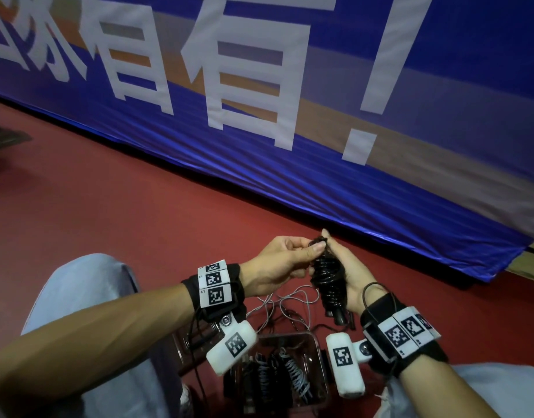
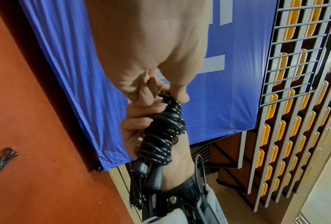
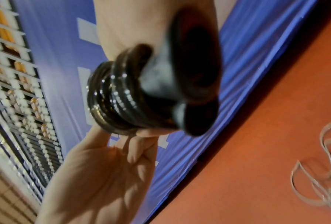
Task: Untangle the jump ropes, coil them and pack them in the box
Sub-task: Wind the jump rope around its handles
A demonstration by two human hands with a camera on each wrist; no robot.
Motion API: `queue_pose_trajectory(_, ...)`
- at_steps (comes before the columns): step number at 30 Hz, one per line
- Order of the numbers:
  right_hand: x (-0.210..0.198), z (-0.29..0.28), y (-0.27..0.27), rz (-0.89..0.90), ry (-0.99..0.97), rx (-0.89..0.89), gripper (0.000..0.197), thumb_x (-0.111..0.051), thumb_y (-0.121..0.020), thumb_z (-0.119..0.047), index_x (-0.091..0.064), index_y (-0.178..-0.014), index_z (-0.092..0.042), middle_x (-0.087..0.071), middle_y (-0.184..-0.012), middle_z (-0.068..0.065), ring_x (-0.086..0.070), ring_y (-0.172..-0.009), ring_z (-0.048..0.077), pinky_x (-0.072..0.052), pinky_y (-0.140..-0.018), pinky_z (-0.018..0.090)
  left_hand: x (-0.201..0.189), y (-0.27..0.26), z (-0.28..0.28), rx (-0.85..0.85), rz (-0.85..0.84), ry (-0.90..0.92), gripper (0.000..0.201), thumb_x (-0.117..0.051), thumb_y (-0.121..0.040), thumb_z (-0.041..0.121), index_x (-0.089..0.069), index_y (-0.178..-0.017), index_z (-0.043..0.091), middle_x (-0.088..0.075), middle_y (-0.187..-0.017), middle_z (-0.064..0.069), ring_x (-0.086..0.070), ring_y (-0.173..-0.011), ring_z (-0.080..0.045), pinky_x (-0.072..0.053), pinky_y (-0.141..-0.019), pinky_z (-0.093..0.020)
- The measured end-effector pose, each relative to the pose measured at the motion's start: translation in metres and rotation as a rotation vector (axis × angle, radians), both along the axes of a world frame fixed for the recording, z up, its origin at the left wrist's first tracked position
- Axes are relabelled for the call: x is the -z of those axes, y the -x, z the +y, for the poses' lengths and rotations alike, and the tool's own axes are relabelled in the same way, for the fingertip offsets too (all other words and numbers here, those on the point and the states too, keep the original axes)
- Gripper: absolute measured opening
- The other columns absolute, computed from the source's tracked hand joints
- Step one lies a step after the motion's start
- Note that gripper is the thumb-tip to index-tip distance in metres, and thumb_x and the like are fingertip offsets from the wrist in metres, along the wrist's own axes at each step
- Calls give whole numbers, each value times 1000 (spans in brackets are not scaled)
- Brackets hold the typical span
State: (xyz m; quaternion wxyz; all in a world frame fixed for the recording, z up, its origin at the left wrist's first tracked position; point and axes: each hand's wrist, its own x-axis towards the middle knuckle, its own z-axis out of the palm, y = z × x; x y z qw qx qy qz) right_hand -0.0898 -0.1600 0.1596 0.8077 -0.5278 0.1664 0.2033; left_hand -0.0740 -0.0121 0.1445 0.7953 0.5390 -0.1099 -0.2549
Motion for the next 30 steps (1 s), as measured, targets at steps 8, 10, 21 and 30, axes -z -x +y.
queue_pose_trajectory(8, 8, 16, -1, -411, 444, 53, 56, -53, -91, -73, -64, -103, -20, -63, -70, 9, -58, -54, 23, -46, -48, 30, -9, -20, 5, -246, -57, -171, 39, -71, -93, 25, -48, -62, 20, -32, -54, 5, -24, -47, -7, -21, -43, -21)
queue_pose_trajectory(10, 6, 14, -1, -448, 369, 27, 52, -65, -89, -64, -60, -97, -13, -59, -71, 14, -52, -48, 22, -41, -46, 27, -15, -23, 8, -190, 17, -122, 41, -67, -96, 32, -43, -63, 22, -25, -55, 6, -19, -47, -7, -15, -43, -21)
queue_pose_trajectory(21, 5, 5, -10, -368, 168, 44, 27, -66, -96, -29, -62, -108, -6, -65, -74, 19, -54, -49, 24, -44, -44, 27, -31, -24, 18, -28, 28, -7, 32, -54, -101, 39, -63, -92, 11, -31, -67, 3, -18, -56, -8, -14, -50, -22)
queue_pose_trajectory(30, 1, -1, -11, -491, 395, -147, 18, -65, -95, -10, -59, -112, -12, -68, -77, 12, -52, -53, 23, -41, -47, 29, -28, -29, 27, 78, -152, -258, 35, -69, -91, 31, -52, -75, 6, -44, -60, -5, -28, -47, -8, -18, -47, -23)
